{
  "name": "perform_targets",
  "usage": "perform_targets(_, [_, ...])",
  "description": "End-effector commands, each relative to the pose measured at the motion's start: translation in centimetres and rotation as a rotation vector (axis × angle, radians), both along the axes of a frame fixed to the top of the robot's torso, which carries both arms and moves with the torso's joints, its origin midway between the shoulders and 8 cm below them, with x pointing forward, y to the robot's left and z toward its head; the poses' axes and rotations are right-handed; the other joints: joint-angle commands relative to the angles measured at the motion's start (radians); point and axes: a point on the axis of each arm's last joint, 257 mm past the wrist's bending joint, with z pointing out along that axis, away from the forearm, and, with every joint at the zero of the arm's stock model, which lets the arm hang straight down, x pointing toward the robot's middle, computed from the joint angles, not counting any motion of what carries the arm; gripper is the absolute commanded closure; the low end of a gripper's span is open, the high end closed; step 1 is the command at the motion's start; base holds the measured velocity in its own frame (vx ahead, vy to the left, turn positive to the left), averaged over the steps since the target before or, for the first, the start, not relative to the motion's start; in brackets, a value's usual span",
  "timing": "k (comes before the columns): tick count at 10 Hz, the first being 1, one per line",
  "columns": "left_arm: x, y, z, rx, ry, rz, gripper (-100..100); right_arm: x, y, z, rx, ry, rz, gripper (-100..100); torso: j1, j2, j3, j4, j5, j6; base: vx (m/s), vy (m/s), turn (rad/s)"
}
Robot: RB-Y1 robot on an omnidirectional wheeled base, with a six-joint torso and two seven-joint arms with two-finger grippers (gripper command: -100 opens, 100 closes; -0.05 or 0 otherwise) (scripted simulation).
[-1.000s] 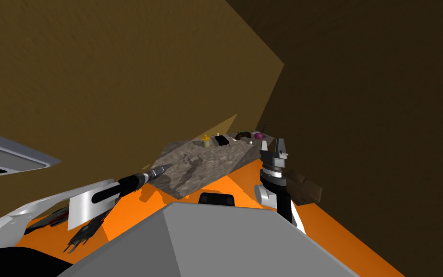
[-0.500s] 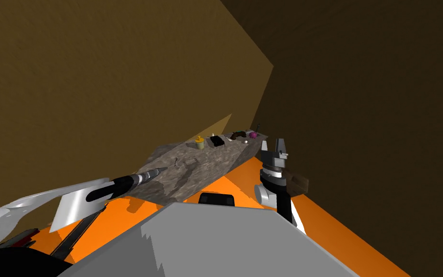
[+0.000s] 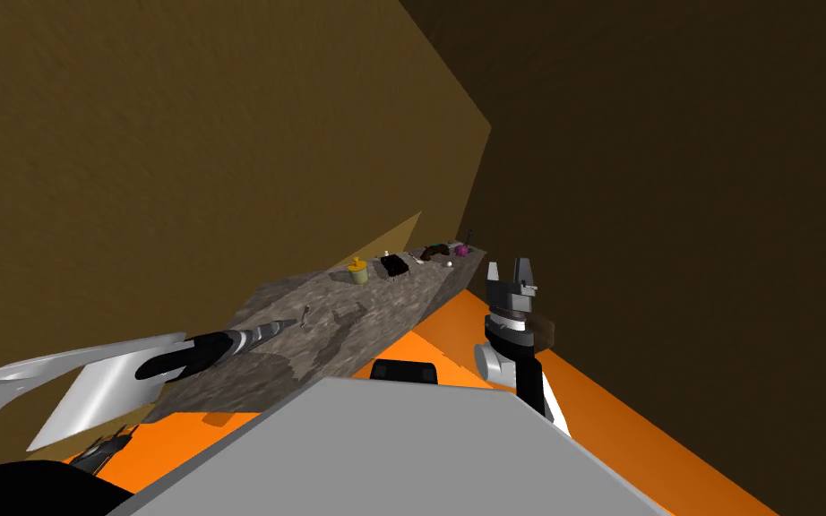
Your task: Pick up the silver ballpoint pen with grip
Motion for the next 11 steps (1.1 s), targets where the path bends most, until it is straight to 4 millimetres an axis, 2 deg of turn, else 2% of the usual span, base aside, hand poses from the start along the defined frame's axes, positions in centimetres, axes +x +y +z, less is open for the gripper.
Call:
perform_targets(1, [-0.6, 0.7, -0.3, 0.014, 0.020, 0.006, -100, 0.0, 0.0, 0.0, 0.000, 0.000, 0.000, 0, 0.000, 0.000, 0.000, 0.000, 0.000, 0.000, 0.083, -0.052, -0.062])
perform_targets(3, [-2.5, 2.5, -0.6, 0.048, 0.076, 0.021, -100, 0.0, 0.0, 0.0, 0.000, 0.000, 0.000, 0, 0.002, 0.003, 0.002, 0.001, 0.000, 0.000, 0.070, -0.039, -0.156])
perform_targets(4, [-2.5, 2.5, -0.6, 0.048, 0.076, 0.021, -100, 0.0, 0.0, 0.0, 0.000, 0.000, 0.000, 0, 0.001, 0.003, 0.001, 0.001, 0.000, 0.000, 0.066, -0.023, -0.042])
perform_targets(5, [-4.8, 4.4, -0.9, 0.083, 0.138, 0.035, -100, 0.0, 0.0, 0.0, 0.000, 0.000, 0.000, 0, 0.002, 0.004, 0.002, 0.001, 0.000, -0.001, 0.125, -0.074, -0.215])
perform_targets(6, [-4.6, 4.4, -0.8, 0.083, 0.134, 0.034, -100, 0.0, 0.0, 0.0, 0.000, 0.000, 0.000, 0, 0.000, 0.001, 0.000, 0.000, 0.000, 0.000, 0.140, -0.063, -0.125])
perform_targets(8, [-6.6, 5.5, -1.2, 0.102, 0.180, 0.044, -100, 0.0, 0.0, 0.0, 0.000, 0.000, 0.000, 0, 0.001, 0.001, 0.000, 0.000, 0.000, -0.001, 0.102, -0.029, -0.091])
perform_targets(9, [-6.1, 5.1, -1.2, 0.095, 0.164, 0.041, -100, 0.0, 0.0, 0.0, 0.000, 0.000, 0.000, 0, 0.001, 0.001, 0.001, 0.000, 0.000, 0.000, 0.048, -0.014, -0.032])
perform_targets(10, [-6.2, 5.1, -1.2, 0.096, 0.167, 0.041, 0, 0.0, 0.0, 0.0, 0.000, 0.000, 0.000, 0, 0.002, 0.004, 0.002, 0.001, 0.000, -0.001, 0.009, -0.002, 0.006])
perform_targets(11, [-6.9, 5.4, -1.8, 0.095, 0.166, 0.058, -100, 0.0, 0.0, 0.0, 0.000, 0.000, 0.000, 0, 0.003, 0.007, 0.004, 0.002, 0.001, -0.001, 0.005, 0.007, -0.124])
